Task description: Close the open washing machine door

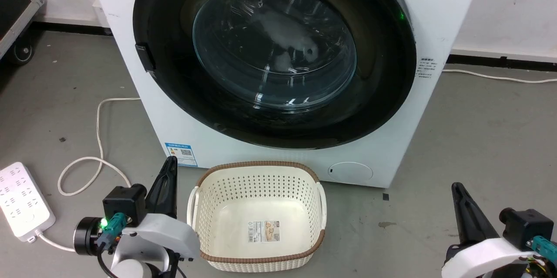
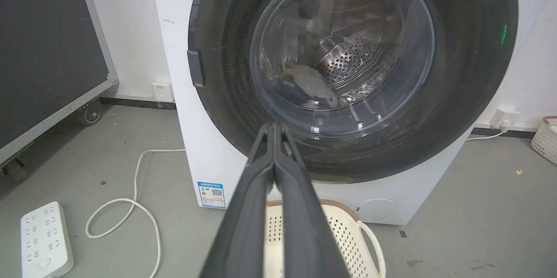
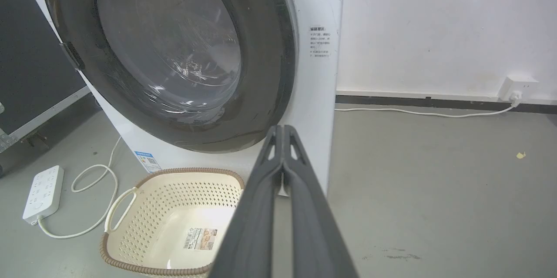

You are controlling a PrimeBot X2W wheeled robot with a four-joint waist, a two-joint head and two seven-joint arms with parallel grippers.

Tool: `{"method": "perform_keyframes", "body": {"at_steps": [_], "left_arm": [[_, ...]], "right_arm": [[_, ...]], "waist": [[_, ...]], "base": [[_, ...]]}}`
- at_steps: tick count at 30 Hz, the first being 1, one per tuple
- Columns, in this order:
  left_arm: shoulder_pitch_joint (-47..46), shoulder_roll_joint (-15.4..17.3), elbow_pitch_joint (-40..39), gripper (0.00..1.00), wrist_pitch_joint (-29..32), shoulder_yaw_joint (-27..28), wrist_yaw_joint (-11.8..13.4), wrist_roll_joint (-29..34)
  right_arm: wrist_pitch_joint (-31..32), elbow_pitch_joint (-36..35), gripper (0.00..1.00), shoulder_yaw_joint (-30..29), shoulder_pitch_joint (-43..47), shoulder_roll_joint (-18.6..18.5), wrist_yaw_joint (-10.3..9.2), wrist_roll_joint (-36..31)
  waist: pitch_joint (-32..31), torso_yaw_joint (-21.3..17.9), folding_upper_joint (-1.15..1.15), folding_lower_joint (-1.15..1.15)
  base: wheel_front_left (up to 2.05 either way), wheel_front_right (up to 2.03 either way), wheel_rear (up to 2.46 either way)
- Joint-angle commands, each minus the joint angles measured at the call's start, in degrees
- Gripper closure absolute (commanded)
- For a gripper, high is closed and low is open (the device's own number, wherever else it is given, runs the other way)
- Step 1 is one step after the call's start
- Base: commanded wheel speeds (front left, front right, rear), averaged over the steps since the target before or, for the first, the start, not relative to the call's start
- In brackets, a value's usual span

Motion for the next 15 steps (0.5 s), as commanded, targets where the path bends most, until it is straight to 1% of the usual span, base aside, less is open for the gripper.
{"method": "perform_keyframes", "body": {"at_steps": [1,15], "left_arm": [[1.1,-0.4,-0.4,1.00,0.3,0.5,-0.4,0.9],[2.2,-1.9,-1.4,1.00,1.3,2.3,-1.3,3.7]], "right_arm": [[0.1,-0.5,1.00,0.2,-0.2,0.0,0.02,-0.6],[0.6,-0.8,1.00,0.8,-0.3,0.0,0.02,-1.7]], "waist": [[0.0,0.1,0.00,0.00],[-0.1,0.5,0.00,0.00]], "base": [[0.00,0.00,0.00],[0.00,0.00,0.00]]}}
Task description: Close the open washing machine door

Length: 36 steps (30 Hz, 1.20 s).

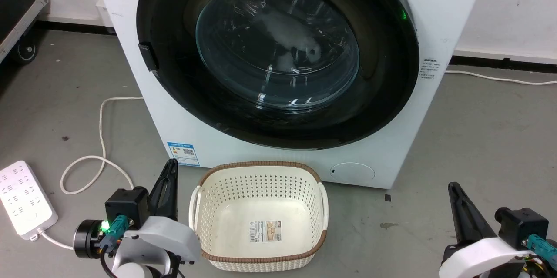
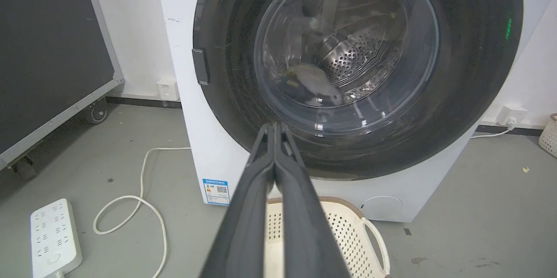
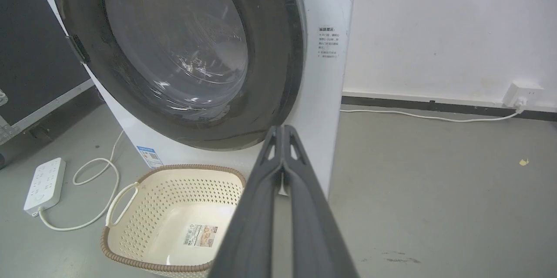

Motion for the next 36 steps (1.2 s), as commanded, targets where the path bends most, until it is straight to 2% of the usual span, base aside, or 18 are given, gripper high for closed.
{"method": "perform_keyframes", "body": {"at_steps": [1,36], "left_arm": [[1.0,-0.4,-0.5,1.00,0.3,0.5,-0.3,1.0],[3.8,-4.4,-3.0,1.00,2.9,5.1,-2.4,8.0]], "right_arm": [[0.1,-0.5,1.00,0.2,-0.3,0.0,0.02,-0.6],[1.3,-1.4,1.00,1.7,-0.6,0.0,0.04,-3.6]], "waist": [[0.0,0.1,0.00,0.00],[-0.2,1.1,0.00,-0.01]], "base": [[0.00,0.00,0.00],[0.00,0.00,0.00]]}}
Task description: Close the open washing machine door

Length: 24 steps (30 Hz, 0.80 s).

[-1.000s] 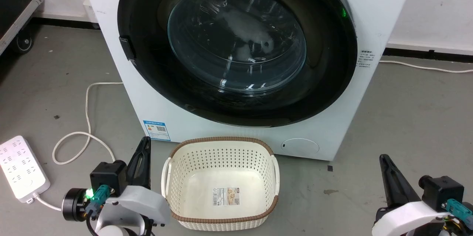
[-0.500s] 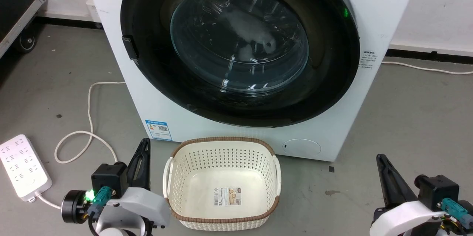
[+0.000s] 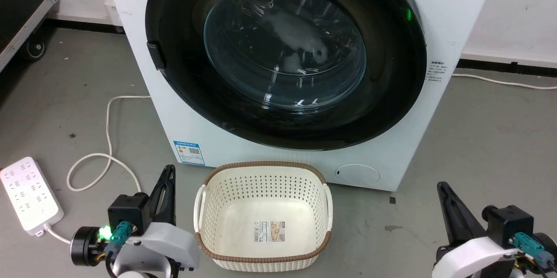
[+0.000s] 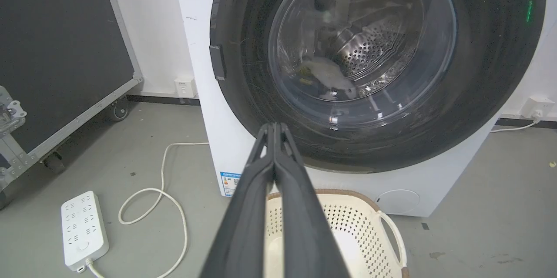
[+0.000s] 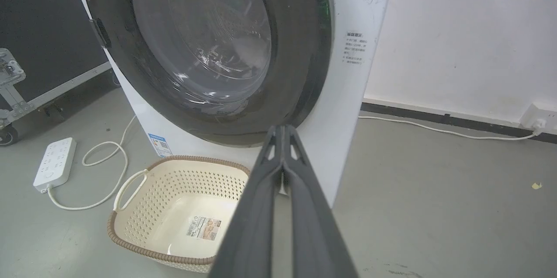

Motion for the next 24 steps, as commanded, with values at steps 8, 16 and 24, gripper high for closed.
{"method": "perform_keyframes", "body": {"at_steps": [8,16,24], "left_arm": [[2.0,-1.7,-1.2,1.00,1.0,2.0,-1.1,3.0],[2.7,-2.6,-1.8,1.00,1.5,3.0,-1.6,4.5],[3.5,-3.8,-2.5,1.00,2.3,4.4,-2.2,6.7]], "right_arm": [[0.6,-0.7,1.00,0.6,-0.6,0.0,0.04,-1.5],[0.8,-0.9,1.00,1.0,-0.7,0.0,0.05,-2.2],[1.2,-1.2,1.00,1.4,-0.7,0.0,0.05,-3.2]], "waist": [[-0.1,0.4,0.00,0.00],[-0.1,0.6,0.00,0.00],[-0.1,0.9,0.00,0.00]], "base": [[0.00,0.00,0.00],[0.00,0.00,0.00],[0.00,0.00,0.00]]}}
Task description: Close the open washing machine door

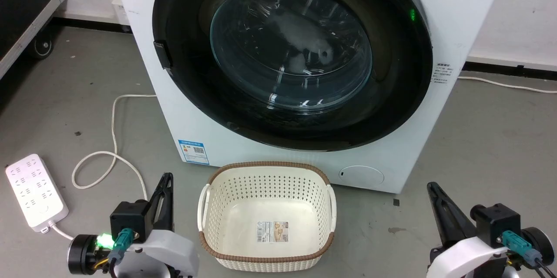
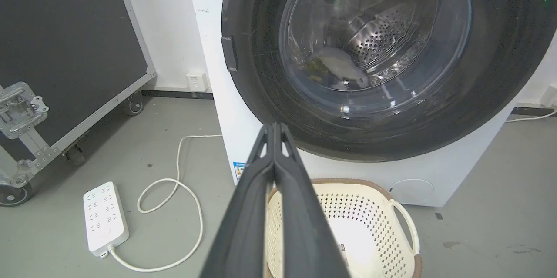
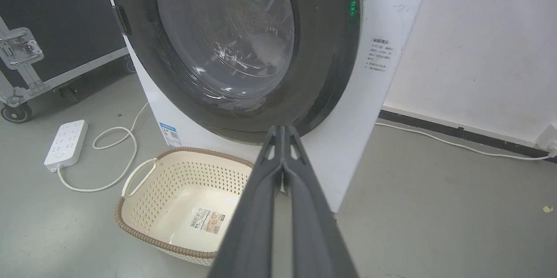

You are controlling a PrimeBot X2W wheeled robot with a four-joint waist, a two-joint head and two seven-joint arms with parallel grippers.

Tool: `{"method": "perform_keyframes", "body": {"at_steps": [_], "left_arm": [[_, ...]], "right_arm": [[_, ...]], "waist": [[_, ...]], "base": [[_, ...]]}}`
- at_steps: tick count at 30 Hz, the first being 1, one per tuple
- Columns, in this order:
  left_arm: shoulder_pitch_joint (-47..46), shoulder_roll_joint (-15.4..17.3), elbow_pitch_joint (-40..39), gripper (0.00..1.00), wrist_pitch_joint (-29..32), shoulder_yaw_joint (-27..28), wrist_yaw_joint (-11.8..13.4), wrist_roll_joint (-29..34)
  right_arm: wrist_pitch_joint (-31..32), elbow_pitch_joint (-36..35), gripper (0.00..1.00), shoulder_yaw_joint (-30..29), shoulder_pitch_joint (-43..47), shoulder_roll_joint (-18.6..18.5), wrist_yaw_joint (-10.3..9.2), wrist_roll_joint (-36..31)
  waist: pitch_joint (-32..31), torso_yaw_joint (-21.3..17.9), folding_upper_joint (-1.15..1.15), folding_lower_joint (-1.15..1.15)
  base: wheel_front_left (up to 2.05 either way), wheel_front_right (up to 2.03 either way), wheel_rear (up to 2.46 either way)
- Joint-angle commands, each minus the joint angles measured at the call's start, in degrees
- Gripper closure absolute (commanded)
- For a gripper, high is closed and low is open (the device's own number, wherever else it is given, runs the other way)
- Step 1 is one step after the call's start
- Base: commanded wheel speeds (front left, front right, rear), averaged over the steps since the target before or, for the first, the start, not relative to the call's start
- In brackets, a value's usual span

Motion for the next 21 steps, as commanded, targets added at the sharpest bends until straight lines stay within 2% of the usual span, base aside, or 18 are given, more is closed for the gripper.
{"method": "perform_keyframes", "body": {"at_steps": [1,21], "left_arm": [[1.1,-0.4,-0.4,1.00,0.3,0.5,-0.3,0.9],[1.8,-1.4,-1.1,1.00,1.0,1.7,-0.8,2.6]], "right_arm": [[0.2,-0.5,1.00,0.2,-0.6,0.0,0.04,-0.6],[0.5,-0.7,1.00,0.6,-0.7,0.0,0.05,-1.4]], "waist": [[0.0,0.1,0.00,0.00],[-0.1,0.3,0.00,0.00]], "base": [[0.00,0.00,0.00],[0.00,0.00,0.00]]}}
